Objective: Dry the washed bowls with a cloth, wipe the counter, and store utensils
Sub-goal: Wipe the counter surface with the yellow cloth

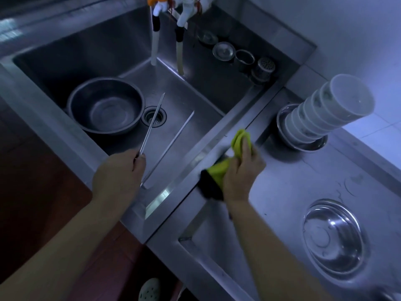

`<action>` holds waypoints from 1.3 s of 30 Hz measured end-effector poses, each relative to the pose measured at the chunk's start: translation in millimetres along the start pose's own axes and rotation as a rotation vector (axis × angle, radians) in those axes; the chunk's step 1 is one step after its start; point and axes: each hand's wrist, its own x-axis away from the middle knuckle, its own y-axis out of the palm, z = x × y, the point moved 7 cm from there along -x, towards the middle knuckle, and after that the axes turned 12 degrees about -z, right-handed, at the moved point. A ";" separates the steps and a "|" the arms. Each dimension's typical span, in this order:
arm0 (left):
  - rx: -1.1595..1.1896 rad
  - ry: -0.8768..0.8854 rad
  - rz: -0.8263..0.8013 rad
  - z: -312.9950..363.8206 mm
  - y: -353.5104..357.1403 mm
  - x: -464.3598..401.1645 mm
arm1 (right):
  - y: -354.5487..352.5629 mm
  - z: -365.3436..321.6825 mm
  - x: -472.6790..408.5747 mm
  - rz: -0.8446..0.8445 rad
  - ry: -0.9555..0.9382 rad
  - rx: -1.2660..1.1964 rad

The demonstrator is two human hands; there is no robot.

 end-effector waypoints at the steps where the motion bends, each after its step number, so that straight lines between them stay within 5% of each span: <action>1: 0.001 0.000 0.006 -0.1 0.1 -1.2 | 6.7 0.2 -26.9 -0.064 -0.005 0.031; 5: 0.045 0.000 0.042 -6.1 -1.3 0.8 | 66.9 15.8 -82.7 -0.518 0.020 0.386; 11: 0.000 -0.044 0.108 -30.8 -22.8 7.5 | 75.5 -7.2 -21.5 -0.450 -0.105 0.301; 20: -0.013 -0.022 0.139 -48.0 -52.9 32.7 | 89.9 -85.0 150.8 -0.633 -0.328 0.242; 26: 0.013 0.030 0.071 -37.2 -42.4 56.6 | 74.9 -75.7 200.8 -0.707 -0.380 0.281; 31: 0.006 0.075 -0.003 -17.8 -20.2 77.0 | 34.0 -18.6 245.3 -0.825 -0.265 0.568; 39: -0.002 0.119 -0.123 18.6 23.4 89.6 | -22.3 47.2 258.3 -0.890 -0.069 0.507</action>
